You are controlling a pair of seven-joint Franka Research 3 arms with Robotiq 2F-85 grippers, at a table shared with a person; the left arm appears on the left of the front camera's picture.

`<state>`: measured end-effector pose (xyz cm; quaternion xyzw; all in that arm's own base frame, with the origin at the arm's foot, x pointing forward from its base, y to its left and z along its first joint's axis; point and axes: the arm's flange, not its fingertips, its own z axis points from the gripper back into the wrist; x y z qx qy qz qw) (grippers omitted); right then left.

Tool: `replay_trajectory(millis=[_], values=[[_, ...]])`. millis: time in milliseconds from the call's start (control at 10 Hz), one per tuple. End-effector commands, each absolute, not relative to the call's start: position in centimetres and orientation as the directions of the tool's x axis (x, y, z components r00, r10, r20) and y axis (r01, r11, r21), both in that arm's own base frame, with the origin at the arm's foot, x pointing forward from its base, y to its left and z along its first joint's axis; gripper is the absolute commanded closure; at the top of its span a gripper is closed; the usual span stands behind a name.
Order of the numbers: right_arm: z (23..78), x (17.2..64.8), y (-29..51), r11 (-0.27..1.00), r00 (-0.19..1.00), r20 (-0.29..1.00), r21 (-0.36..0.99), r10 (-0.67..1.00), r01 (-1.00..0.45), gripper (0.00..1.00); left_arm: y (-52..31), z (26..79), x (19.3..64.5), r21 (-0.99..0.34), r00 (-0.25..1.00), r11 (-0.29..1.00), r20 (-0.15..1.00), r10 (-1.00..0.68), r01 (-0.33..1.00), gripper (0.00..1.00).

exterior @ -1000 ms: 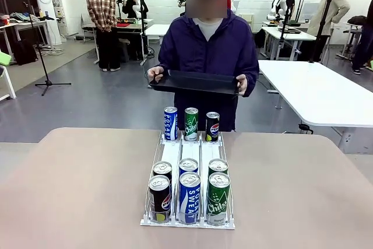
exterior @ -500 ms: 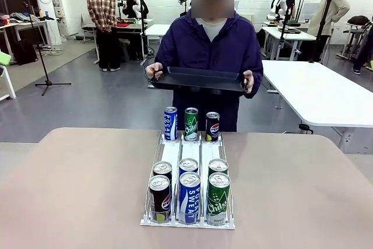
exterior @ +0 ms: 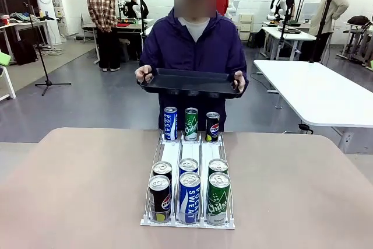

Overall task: Retrieve and hand over the desired beverage to the person.
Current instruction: Pick up a can of the same type that the person held from the Automatic Can Dispenser.

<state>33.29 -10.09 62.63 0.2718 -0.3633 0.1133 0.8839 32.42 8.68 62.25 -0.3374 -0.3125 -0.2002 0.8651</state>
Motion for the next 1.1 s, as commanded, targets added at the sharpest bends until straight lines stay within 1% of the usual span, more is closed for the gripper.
replay_trajectory(millis=[0, 1000], values=[[62.64, 33.35, -10.08, 0.810, 0.702, 0.713, 0.411, 0.000, -0.418, 0.00, 8.84, 62.21, 32.61, -0.453, 0.709, 0.679, 0.690, -0.145, 0.578, 0.00], [62.64, 33.35, -10.08, 0.810, 0.702, 0.713, 0.411, 0.000, -0.418, 0.00, 8.84, 62.21, 32.61, -0.453, 0.709, 0.679, 0.690, -0.145, 0.578, 0.00]])
